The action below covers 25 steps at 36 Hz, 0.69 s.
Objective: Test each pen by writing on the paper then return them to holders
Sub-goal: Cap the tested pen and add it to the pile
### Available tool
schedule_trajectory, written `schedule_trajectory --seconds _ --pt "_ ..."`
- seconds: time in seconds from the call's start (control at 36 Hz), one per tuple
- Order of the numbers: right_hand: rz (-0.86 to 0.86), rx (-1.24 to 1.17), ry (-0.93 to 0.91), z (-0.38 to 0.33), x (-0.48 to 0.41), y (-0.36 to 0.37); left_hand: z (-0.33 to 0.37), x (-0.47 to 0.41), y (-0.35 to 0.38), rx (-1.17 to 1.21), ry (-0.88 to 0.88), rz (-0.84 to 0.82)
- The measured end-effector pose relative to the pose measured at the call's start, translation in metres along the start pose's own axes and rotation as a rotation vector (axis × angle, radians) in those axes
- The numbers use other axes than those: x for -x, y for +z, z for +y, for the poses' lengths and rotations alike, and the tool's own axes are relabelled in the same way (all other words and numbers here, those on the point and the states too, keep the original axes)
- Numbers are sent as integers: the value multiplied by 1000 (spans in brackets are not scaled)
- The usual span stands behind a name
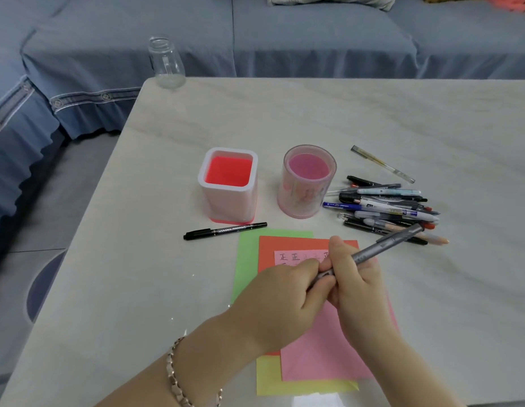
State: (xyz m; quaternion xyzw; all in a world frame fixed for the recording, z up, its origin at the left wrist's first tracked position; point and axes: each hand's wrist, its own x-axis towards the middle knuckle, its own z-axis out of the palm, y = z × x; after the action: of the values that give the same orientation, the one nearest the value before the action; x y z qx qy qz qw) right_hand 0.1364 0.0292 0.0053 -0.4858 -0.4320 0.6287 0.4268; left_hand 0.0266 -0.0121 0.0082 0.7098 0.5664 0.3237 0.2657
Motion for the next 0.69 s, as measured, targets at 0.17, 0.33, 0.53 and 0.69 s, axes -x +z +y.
schedule_trajectory --seconds 0.17,0.33,0.53,0.69 --pt "57 -35 -47 5 6 -2 -1 3 0 -48 -58 -42" --pt "232 -62 -123 5 -1 -10 -7 5 -9 -79 -301 -131" --pt "294 126 -125 10 -21 -40 -73 14 -10 -461 -306 218" --pt "193 148 -116 18 -21 -42 -105 20 -3 -656 -228 284"
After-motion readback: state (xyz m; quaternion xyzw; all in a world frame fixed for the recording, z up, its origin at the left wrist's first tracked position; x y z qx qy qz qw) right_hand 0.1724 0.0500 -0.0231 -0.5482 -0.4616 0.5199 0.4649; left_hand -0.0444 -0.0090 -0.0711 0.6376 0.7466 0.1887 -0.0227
